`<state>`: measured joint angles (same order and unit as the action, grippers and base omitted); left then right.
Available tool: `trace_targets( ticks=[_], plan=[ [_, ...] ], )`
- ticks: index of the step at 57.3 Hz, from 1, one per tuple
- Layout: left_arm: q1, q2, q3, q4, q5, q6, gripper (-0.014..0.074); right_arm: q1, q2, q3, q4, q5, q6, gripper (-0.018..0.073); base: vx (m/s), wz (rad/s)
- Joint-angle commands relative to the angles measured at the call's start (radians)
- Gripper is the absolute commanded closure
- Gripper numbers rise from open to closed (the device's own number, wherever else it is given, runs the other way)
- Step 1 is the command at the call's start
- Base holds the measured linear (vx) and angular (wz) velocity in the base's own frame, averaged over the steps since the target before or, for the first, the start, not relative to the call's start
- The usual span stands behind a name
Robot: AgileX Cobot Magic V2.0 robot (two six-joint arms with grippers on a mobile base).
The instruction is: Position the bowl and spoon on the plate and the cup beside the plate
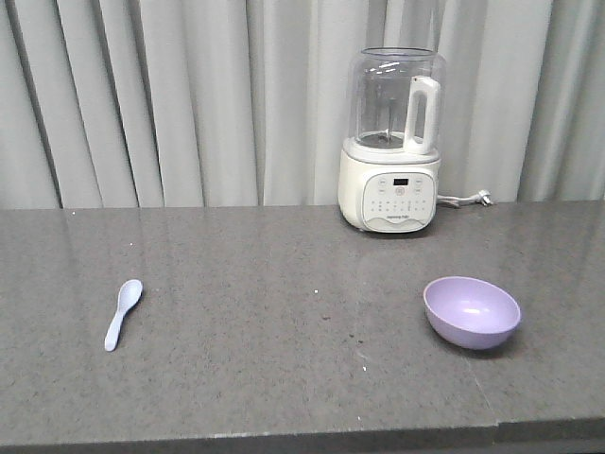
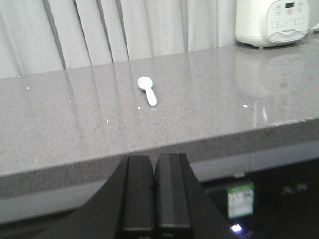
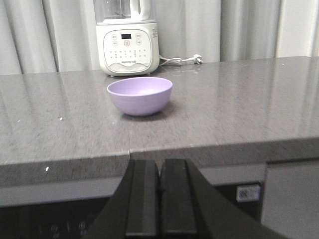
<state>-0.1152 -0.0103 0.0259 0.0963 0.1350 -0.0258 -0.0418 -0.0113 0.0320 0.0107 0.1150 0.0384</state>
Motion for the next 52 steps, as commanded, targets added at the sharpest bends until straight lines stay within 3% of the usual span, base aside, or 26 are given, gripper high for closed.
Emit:
trace_targets(
  ticks=[1, 26, 52],
  plan=[
    [-0.001, -0.017, -0.025, -0.010, -0.083, -0.004, 0.0600, -0.003, -0.005, 0.002, -0.011, -0.076, -0.003, 0.0568, 0.44, 0.05],
    [-0.001, -0.017, -0.025, -0.010, -0.083, -0.004, 0.0600, -0.003, -0.005, 0.002, -0.011, -0.075, -0.003, 0.0568, 0.40, 0.11],
    [-0.001, -0.017, -0.025, -0.010, -0.083, -0.004, 0.0600, -0.003, -0.005, 0.002, -0.011, -0.075, -0.003, 0.0568, 0.13, 0.01]
  ],
)
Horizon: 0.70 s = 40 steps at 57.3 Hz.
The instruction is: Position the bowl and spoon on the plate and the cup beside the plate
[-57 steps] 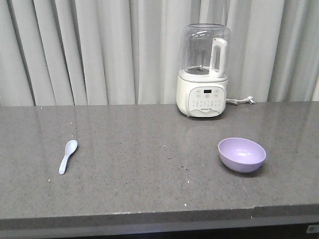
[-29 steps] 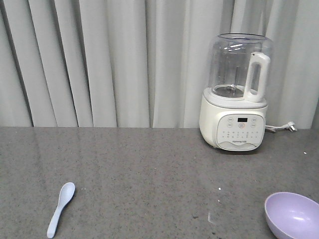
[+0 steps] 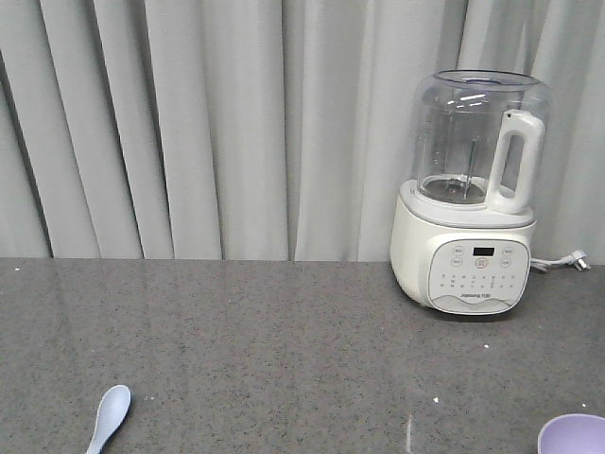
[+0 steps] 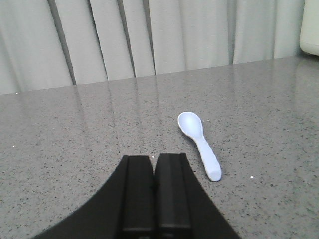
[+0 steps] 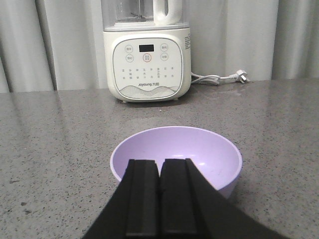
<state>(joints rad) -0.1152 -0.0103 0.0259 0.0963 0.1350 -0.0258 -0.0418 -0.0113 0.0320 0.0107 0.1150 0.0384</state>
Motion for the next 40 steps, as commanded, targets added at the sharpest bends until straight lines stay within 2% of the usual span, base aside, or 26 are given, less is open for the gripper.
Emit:
trace_targets(
  ticks=[1, 22, 26, 30, 32, 37, 40],
  plan=[
    [-0.001, -0.017, -0.025, -0.010, -0.083, -0.004, 0.0600, -0.003, -0.005, 0.002, -0.011, -0.075, -0.003, 0.0568, 0.05, 0.00],
    [-0.001, -0.017, -0.025, -0.010, -0.084, -0.004, 0.0600, -0.003, -0.005, 0.002, 0.002, -0.076, -0.003, 0.0568, 0.02, 0.00],
    [-0.001, -0.017, -0.034, -0.009, -0.120, -0.003, 0.0600, -0.003, -0.005, 0.002, 0.005, -0.089, -0.003, 0.0568, 0.00, 0.00],
    [-0.001, -0.017, -0.038, -0.010, -0.205, -0.004, 0.0600, -0.003, -0.005, 0.001, 0.006, -0.186, -0.001, 0.0568, 0.00, 0.00],
    [-0.001, -0.017, -0.038, -0.011, -0.282, -0.020, 0.0600, -0.003, -0.005, -0.007, 0.007, -0.239, 0.000, 0.0568, 0.00, 0.00],
    [-0.001, -0.017, -0.080, -0.053, -0.485, -0.128, 0.0600, -0.003, -0.005, -0.094, 0.006, -0.311, 0.000, 0.0568, 0.00, 0.00],
    [-0.001, -0.013, -0.168, -0.074, -0.510, -0.180, 0.0600, -0.003, -0.003, -0.187, -0.001, -0.290, -0.010, 0.0568, 0.00, 0.00]
  ],
)
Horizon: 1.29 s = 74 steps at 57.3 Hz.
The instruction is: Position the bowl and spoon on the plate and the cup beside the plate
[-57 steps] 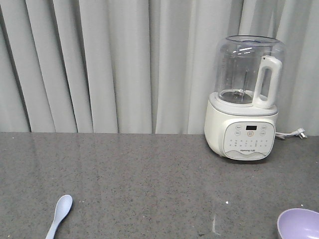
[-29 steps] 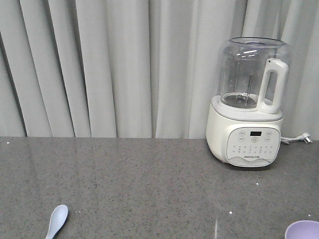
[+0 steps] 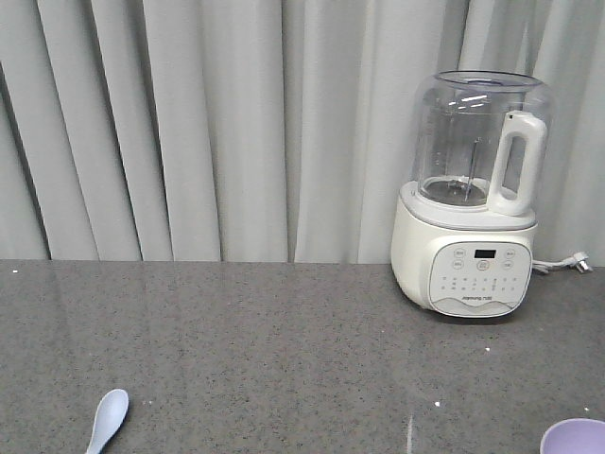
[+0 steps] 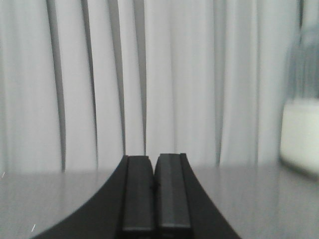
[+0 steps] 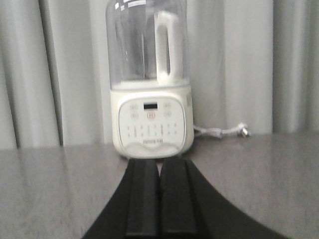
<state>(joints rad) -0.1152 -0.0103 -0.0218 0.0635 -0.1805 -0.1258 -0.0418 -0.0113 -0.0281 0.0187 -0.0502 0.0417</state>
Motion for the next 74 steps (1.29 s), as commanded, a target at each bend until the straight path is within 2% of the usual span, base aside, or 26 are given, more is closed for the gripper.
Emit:
trace_targets(
  ticks=[1, 4, 10, 15, 20, 28, 39, 44, 49, 50, 56, 64, 74],
  plan=[
    [-0.001, -0.010, -0.146, -0.041, -0.189, -0.079, 0.0600, -0.003, 0.000, -0.153, -0.019, -0.118, -0.018, 0.0568, 0.00, 0.00],
    [-0.001, 0.023, -0.272, -0.038, -0.127, -0.033, 0.0600, -0.003, 0.025, -0.282, -0.032, -0.096, -0.048, 0.0568, 0.00, -0.01],
    [-0.001, 0.166, -0.543, -0.038, 0.070, 0.045, 0.0600, -0.003, 0.148, -0.541, -0.048, -0.009, -0.141, 0.0568, 0.00, 0.00],
    [-0.001, 0.364, -0.761, -0.038, 0.194, 0.055, 0.0600, -0.003, 0.310, -0.738, -0.048, 0.099, -0.153, 0.0568, 0.00, 0.00],
    [-0.001, 0.572, -0.921, -0.038, 0.276, 0.055, 0.0600, -0.003, 0.469, -0.857, -0.046, 0.159, -0.152, 0.0568, 0.00, 0.00],
    [-0.001, 0.796, -1.036, -0.041, 0.286, 0.054, 0.0600, -0.003, 0.647, -0.905, -0.036, 0.155, -0.135, 0.0568, 0.00, 0.00],
    [-0.001, 0.896, -1.038, -0.056, 0.292, 0.055, 0.0560, -0.003, 0.714, -0.903, -0.036, 0.161, -0.142, 0.0547, 0.00, 0.00],
    [-0.001, 0.901, -1.038, -0.056, 0.292, 0.055, 0.0486, -0.003, 0.712, -0.903, -0.040, 0.164, -0.142, 0.0484, 0.00, 0.00],
    [-0.001, 0.901, -1.038, -0.056, 0.292, 0.055, 0.0360, -0.003, 0.712, -0.903, -0.040, 0.164, -0.142, 0.0372, 0.00, 0.00],
    [-0.001, 0.901, -1.038, -0.056, 0.291, 0.064, 0.0101, -0.003, 0.712, -0.903, -0.037, 0.164, -0.134, 0.0027, 0.00, 0.00],
    [-0.001, 0.901, -1.038, -0.064, 0.299, 0.061, -0.0012, -0.003, 0.712, -0.903, -0.037, 0.156, -0.134, -0.0157, 0.00, 0.00],
    [-0.001, 0.911, -1.050, -0.082, 0.412, 0.073, -0.0031, -0.003, 0.712, -0.903, -0.037, 0.156, -0.134, -0.0164, 0.00, 0.00],
    [-0.002, 1.023, -1.186, -0.082, 0.669, 0.073, 0.0004, -0.003, 0.712, -0.903, -0.037, 0.150, -0.134, -0.0126, 0.00, 0.00]
  ],
)
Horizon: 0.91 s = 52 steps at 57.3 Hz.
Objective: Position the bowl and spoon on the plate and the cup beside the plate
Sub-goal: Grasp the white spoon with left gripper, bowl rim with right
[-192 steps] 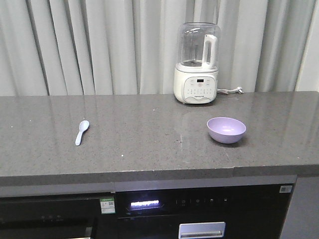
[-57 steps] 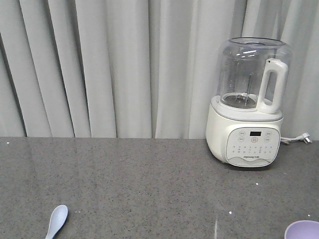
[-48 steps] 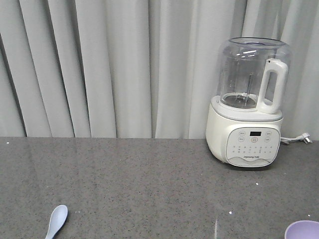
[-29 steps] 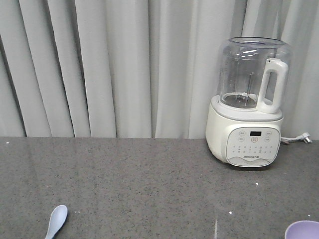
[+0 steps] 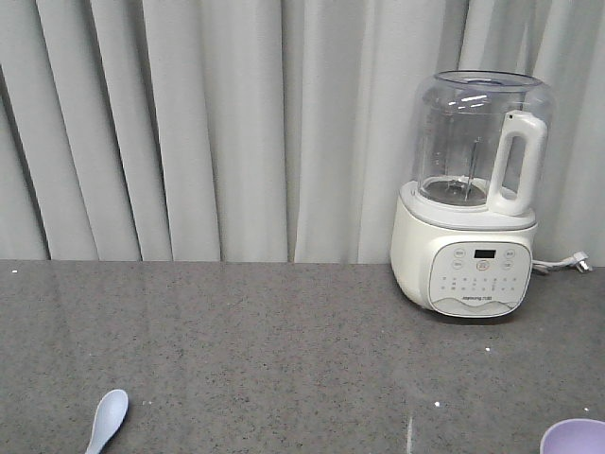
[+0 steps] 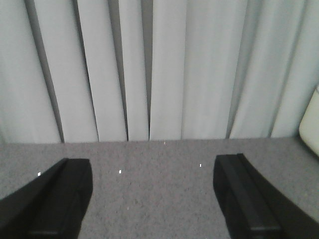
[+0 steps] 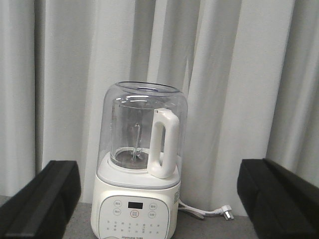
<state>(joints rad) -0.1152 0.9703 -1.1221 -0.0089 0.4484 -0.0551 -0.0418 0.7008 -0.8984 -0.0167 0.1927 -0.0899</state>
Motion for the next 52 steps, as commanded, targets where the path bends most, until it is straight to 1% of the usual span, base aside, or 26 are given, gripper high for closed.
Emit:
trace_targets(
  ticks=[1, 6, 13, 19, 29, 34, 39, 44, 52],
  plan=[
    [-0.002, 0.060, -0.101, -0.010, 0.060, 0.002, 0.0008, -0.003, 0.000, -0.032, -0.001, -0.093, -0.003, -0.0120, 0.00, 0.00],
    [-0.026, 0.142, -0.142, -0.010, 0.172, 0.002, 0.0025, -0.003, 0.000, -0.032, -0.001, -0.093, -0.003, -0.0095, 0.00, 0.00],
    [-0.068, 0.268, -0.141, -0.011, 0.274, -0.010, 0.0041, -0.003, 0.000, -0.032, -0.001, -0.093, -0.003, -0.0058, 0.00, 0.00],
    [-0.092, 0.379, -0.141, -0.014, 0.332, -0.010, 0.0043, -0.003, 0.000, -0.032, -0.001, -0.093, -0.003, -0.0029, 0.00, 0.00],
    [-0.115, 0.544, -0.141, -0.067, 0.366, -0.010, 0.0043, -0.003, 0.000, -0.032, -0.005, -0.085, -0.006, -0.0017, 0.00, 0.00],
    [-0.134, 0.606, -0.141, -0.065, 0.375, -0.013, 0.0043, -0.003, 0.000, -0.032, -0.005, -0.078, -0.006, -0.0017, 0.00, 0.00],
    [-0.151, 0.663, -0.141, -0.056, 0.396, -0.036, 0.0043, -0.003, 0.003, -0.032, -0.005, -0.071, -0.007, -0.0017, 0.00, 0.00],
    [-0.153, 0.705, -0.141, -0.054, 0.411, -0.064, 0.0043, -0.003, 0.011, -0.032, -0.012, -0.070, -0.007, -0.0017, 0.00, 0.00],
    [-0.153, 0.732, -0.141, -0.053, 0.418, -0.087, 0.0043, -0.003, 0.011, -0.032, -0.012, -0.072, -0.007, -0.0017, 0.00, 0.00]
  ],
)
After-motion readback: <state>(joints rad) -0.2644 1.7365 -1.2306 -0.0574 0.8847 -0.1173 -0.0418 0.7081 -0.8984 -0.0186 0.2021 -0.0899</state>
